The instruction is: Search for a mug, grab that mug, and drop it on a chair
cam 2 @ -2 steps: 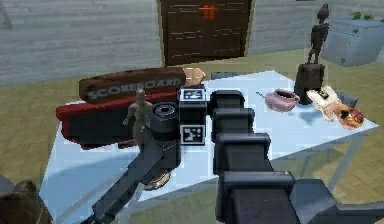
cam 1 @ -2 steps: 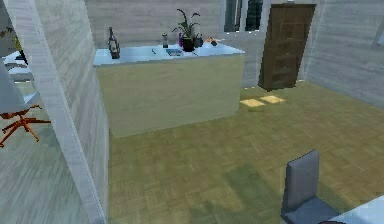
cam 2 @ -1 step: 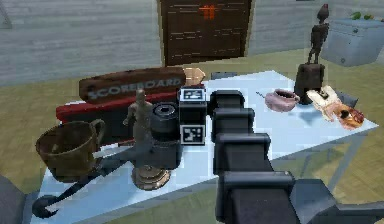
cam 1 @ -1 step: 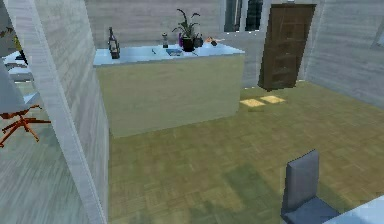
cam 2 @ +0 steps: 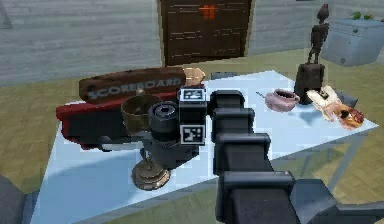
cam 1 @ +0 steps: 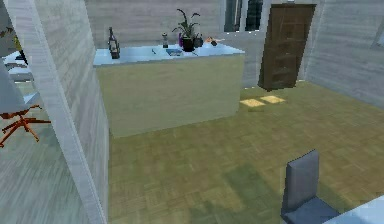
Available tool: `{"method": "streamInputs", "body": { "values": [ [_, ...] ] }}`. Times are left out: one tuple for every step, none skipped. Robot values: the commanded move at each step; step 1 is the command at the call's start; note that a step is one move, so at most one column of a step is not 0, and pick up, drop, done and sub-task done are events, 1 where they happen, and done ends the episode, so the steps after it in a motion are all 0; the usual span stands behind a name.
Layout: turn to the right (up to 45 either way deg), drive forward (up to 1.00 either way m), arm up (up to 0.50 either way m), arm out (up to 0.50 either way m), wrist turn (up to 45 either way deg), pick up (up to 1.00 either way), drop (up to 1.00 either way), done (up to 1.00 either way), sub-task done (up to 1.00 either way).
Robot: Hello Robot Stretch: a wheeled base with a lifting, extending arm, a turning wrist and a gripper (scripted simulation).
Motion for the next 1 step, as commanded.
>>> {"method": "streamInputs", "body": {
  "values": [
    [0.0, 0.0, 0.0, 0.0, 3.0, 0.0, 0.0, 0.0, 0.0]
  ]
}}
